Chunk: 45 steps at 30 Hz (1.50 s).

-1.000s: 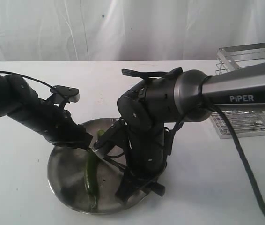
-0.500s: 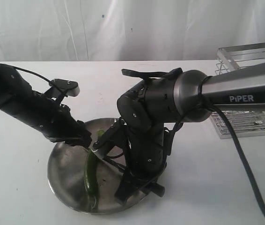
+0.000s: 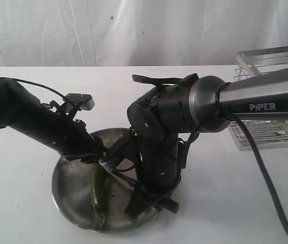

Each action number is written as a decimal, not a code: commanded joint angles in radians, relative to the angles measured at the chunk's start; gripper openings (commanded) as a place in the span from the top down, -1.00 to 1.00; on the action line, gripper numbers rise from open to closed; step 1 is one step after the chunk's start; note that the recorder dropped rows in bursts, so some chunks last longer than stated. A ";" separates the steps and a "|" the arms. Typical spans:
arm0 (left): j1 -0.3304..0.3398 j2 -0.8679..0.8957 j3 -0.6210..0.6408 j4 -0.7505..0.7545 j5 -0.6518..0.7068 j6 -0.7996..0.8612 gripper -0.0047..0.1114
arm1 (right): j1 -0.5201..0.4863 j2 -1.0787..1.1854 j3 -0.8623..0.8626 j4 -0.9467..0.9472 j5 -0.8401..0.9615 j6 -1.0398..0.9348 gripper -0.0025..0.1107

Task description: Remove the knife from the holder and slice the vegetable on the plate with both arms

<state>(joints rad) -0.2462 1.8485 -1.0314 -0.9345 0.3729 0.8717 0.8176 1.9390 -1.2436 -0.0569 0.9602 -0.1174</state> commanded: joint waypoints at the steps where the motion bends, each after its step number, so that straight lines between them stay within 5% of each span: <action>1: -0.018 0.032 0.006 -0.045 0.016 0.037 -0.09 | 0.002 0.000 -0.002 0.006 0.006 -0.013 0.96; 12: -0.055 0.089 0.006 0.051 -0.008 0.014 -0.09 | 0.002 0.000 -0.002 0.006 0.006 -0.013 0.96; 21: -0.038 -0.077 0.006 0.083 -0.059 0.010 -0.09 | 0.002 0.000 -0.002 0.006 0.005 -0.013 0.96; 33: -0.035 -0.122 0.073 0.212 0.086 -0.094 -0.09 | 0.002 0.000 -0.002 -0.029 0.039 -0.013 0.96; 45: -0.086 -0.043 0.145 0.141 0.028 -0.092 -0.09 | 0.002 0.000 -0.002 -0.078 0.130 -0.013 0.96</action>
<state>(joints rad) -0.3054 1.7681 -0.8976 -0.7717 0.4048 0.7860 0.8176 1.9406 -1.2436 -0.1241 1.0651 -0.1190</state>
